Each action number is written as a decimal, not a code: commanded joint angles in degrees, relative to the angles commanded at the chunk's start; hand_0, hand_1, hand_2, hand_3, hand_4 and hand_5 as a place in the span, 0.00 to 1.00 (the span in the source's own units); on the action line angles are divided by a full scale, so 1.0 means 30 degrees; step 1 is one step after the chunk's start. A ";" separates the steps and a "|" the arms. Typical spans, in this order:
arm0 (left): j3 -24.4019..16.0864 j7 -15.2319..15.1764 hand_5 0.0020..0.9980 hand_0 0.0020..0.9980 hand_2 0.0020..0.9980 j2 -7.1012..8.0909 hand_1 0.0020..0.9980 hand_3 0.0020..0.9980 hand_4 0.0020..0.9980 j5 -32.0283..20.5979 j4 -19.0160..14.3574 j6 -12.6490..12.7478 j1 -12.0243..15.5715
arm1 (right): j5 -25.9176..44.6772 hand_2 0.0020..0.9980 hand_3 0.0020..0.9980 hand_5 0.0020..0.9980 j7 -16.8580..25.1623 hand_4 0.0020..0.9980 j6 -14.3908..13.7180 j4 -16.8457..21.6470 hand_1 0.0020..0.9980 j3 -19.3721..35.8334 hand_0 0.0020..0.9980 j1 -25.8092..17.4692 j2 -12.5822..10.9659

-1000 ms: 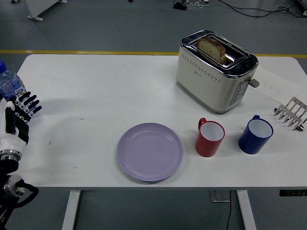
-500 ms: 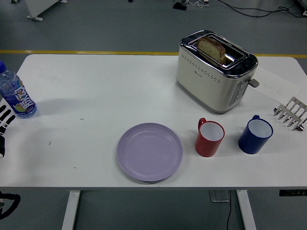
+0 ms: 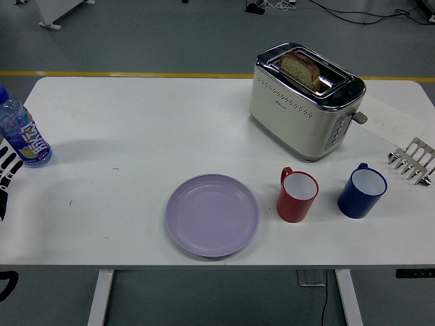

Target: Push plate across desktop

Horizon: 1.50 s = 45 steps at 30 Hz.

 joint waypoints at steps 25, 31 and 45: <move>0.0156 0.0180 1.00 0.62 0.66 -0.0180 0.67 0.65 0.51 -0.1035 0.0341 0.0445 -0.0048 | -0.0216 0.60 0.61 0.62 -0.0058 0.14 0.0033 0.0025 0.54 0.0147 0.58 -0.0195 0.0000; 0.0212 0.0249 1.00 0.62 0.66 -0.0166 0.67 0.65 0.51 -0.1148 0.0414 0.0511 0.0005 | -0.0145 0.60 0.61 0.62 -0.0099 0.14 0.0012 0.0032 0.54 0.0102 0.58 -0.0245 0.0000; 0.0257 0.0289 1.00 0.62 0.65 -0.0194 0.67 0.65 0.52 -0.1327 0.0500 0.0575 -0.0075 | -0.0047 0.60 0.61 0.62 -0.0055 0.14 -0.0040 0.0010 0.54 0.0045 0.58 -0.0152 0.0000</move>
